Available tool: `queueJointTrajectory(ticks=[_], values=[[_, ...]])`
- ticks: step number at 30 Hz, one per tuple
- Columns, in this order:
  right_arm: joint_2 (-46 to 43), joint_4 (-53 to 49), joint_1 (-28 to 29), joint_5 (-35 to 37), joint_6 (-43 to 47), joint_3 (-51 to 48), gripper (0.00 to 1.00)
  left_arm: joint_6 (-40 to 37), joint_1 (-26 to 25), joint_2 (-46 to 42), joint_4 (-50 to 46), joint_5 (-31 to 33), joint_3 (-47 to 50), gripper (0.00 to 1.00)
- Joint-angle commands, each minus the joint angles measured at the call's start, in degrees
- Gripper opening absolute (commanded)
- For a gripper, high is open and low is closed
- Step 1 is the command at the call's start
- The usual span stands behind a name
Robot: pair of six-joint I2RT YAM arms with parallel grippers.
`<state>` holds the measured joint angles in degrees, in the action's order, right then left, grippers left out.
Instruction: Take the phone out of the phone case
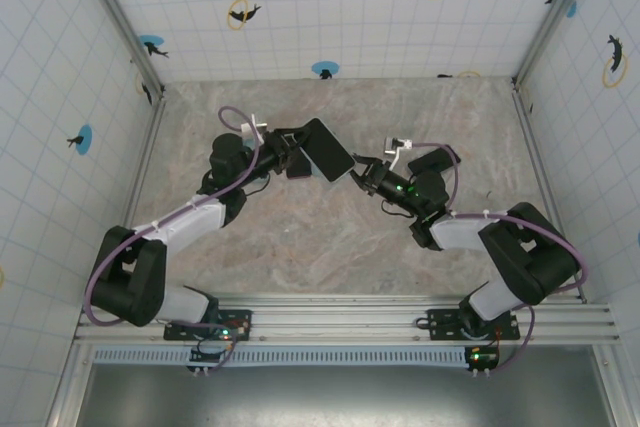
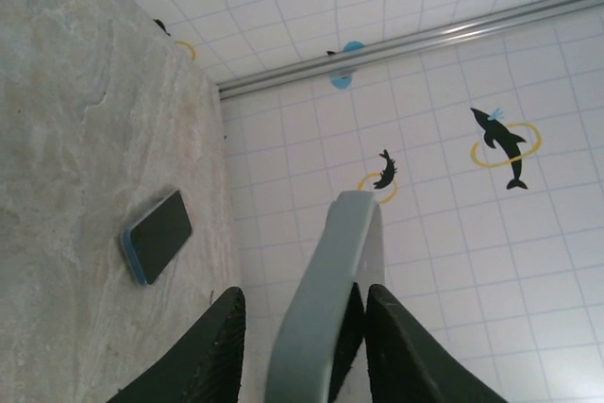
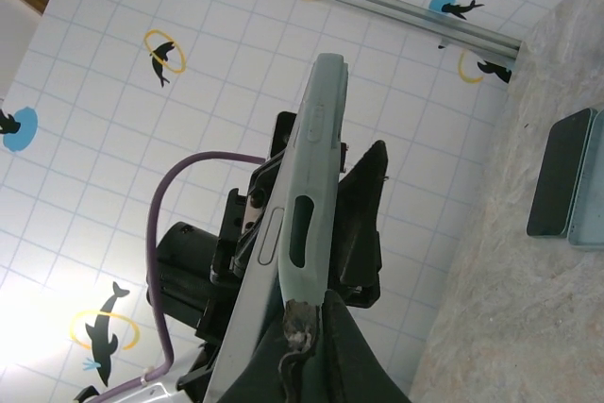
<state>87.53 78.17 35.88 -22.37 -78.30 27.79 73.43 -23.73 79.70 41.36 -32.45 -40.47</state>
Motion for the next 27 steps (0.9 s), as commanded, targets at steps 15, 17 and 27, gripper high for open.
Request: queueJointTrajectory(ticks=[15, 17, 27], values=[[-4.7, -9.3, -0.1, 15.6, 10.0, 2.6, 0.0, 2.6, -9.6, -9.2, 1.7, 12.7, 10.5, 0.55], [-4.8, -11.1, 0.2, 17.8, 12.0, 3.0, 0.0, 4.1, -12.7, -10.0, 3.7, 16.0, 12.3, 0.55], [-4.4, -13.2, 2.5, 24.0, 17.3, 3.4, 0.0, 7.3, -23.6, -7.9, 11.4, 24.9, 12.5, 0.54]])
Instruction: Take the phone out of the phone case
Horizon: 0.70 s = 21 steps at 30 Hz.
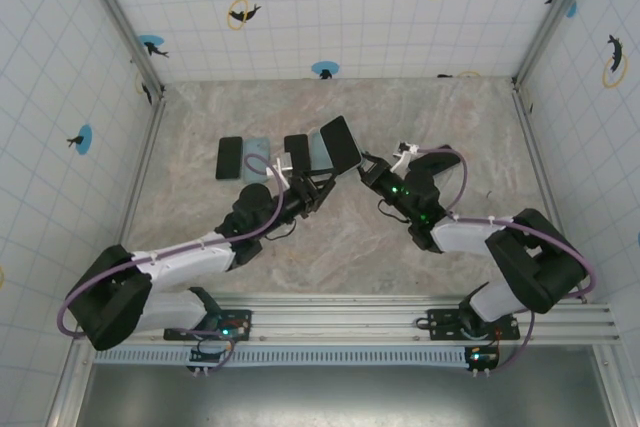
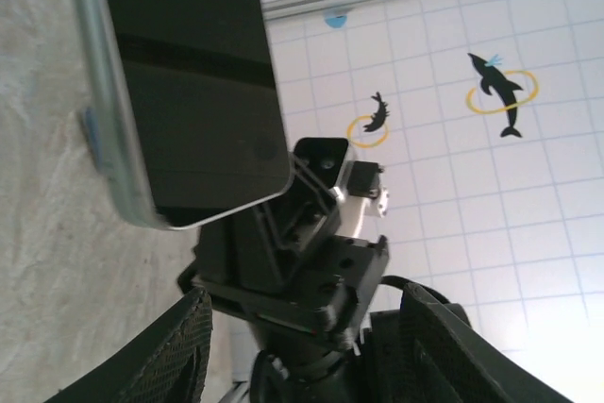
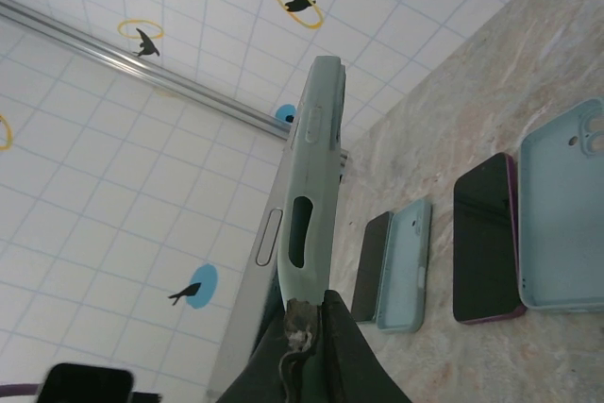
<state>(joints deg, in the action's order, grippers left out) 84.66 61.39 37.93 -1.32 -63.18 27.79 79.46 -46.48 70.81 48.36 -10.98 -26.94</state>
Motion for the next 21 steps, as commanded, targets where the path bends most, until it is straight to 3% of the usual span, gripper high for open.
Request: queueJointTrajectory(ticks=[1, 12, 21], values=[[-1.4, 3.9, 0.5, 3.1, 2.1, 3.3, 0.0, 1.7, -1.1, 1.6, 5.5, 3.3, -1.1, 0.54], [-1.8, 5.1, 1.0, 2.6, 2.9, 3.3, 0.0, 8.1, -2.3, 10.5, 19.9, 3.0, -0.4, 0.52], [-2.3, 6.0, 1.1, 1.8, 2.6, 2.5, 0.0, 8.9, -2.3, 13.2, 21.6, 3.5, -1.3, 0.52]])
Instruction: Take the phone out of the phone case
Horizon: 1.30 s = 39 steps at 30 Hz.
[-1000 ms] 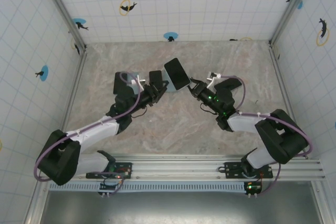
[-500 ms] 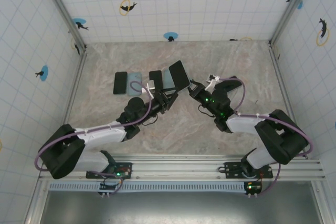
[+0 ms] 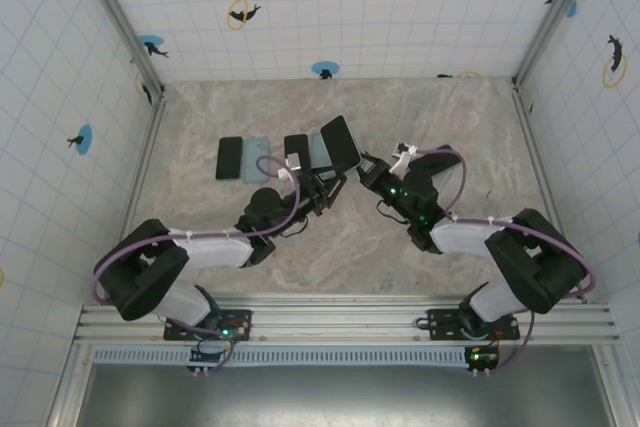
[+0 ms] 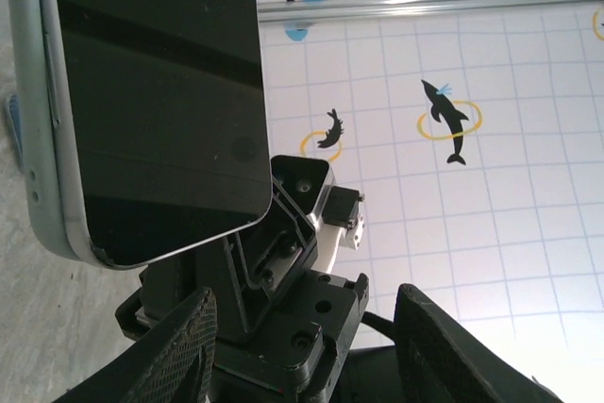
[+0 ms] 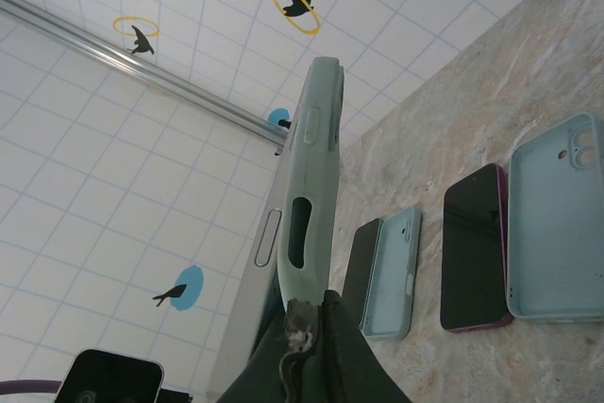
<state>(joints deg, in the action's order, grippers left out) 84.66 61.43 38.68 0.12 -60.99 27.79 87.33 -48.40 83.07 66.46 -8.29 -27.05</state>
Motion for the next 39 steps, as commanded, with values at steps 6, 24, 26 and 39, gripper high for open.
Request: queueJointTrajectory(ticks=[6, 24, 26, 39], values=[[-2.3, 6.1, 0.5, 0.5, 0.4, 2.1, 0.0, 2.0, -0.7, 2.4, 5.1, 0.2, -1.3, 0.51], [-4.0, 6.9, 0.7, -0.5, 1.0, 1.0, 0.0, 5.2, -0.5, 8.1, 12.9, 1.4, -2.0, 0.49], [-3.9, 6.9, 0.8, -0.5, 1.1, 0.9, 0.0, 5.3, -0.5, 8.4, 13.1, 1.3, -2.5, 0.49], [-3.4, 8.1, 1.1, -1.4, 1.8, 0.5, 0.0, 4.0, 1.4, 5.7, 10.4, 1.5, -2.7, 0.47]])
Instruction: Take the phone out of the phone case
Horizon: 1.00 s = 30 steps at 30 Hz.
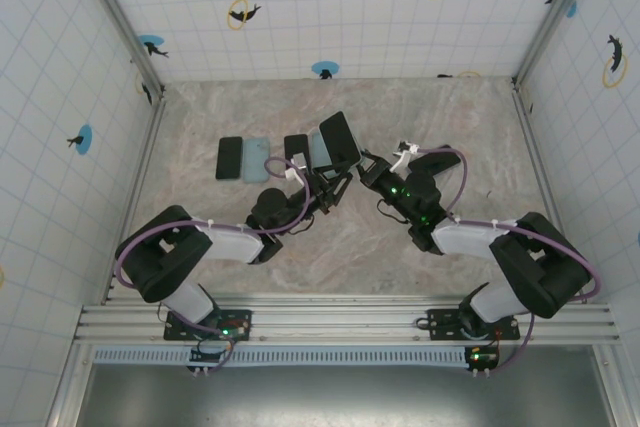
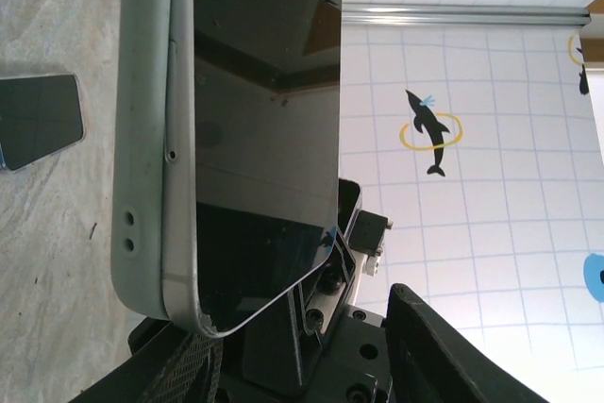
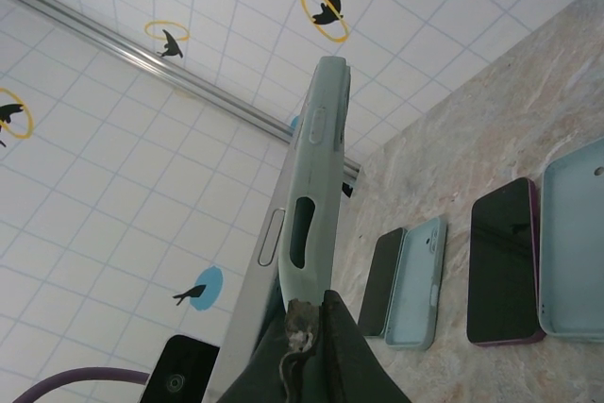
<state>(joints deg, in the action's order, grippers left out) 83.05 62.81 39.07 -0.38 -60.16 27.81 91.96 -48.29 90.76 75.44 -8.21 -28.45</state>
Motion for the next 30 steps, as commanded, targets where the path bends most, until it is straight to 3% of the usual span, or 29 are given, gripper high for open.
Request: queueJointTrajectory(ticks=[1, 16, 30], values=[[-1.9, 6.7, 0.7, -0.9, 1.2, 0.5, 0.0, -0.6, 1.5, -2.0, 1.5, 1.6, -1.2, 0.47], [-1.7, 8.1, 0.6, 0.3, 0.3, -0.9, 0.0, -1.4, 3.0, -3.7, 0.1, 0.3, -2.1, 0.46], [-0.4, 14.3, 0.0, 0.0, -6.5, -2.3, 0.0, -3.8, 3.7, -4.8, -3.3, 0.7, -3.2, 0.45]])
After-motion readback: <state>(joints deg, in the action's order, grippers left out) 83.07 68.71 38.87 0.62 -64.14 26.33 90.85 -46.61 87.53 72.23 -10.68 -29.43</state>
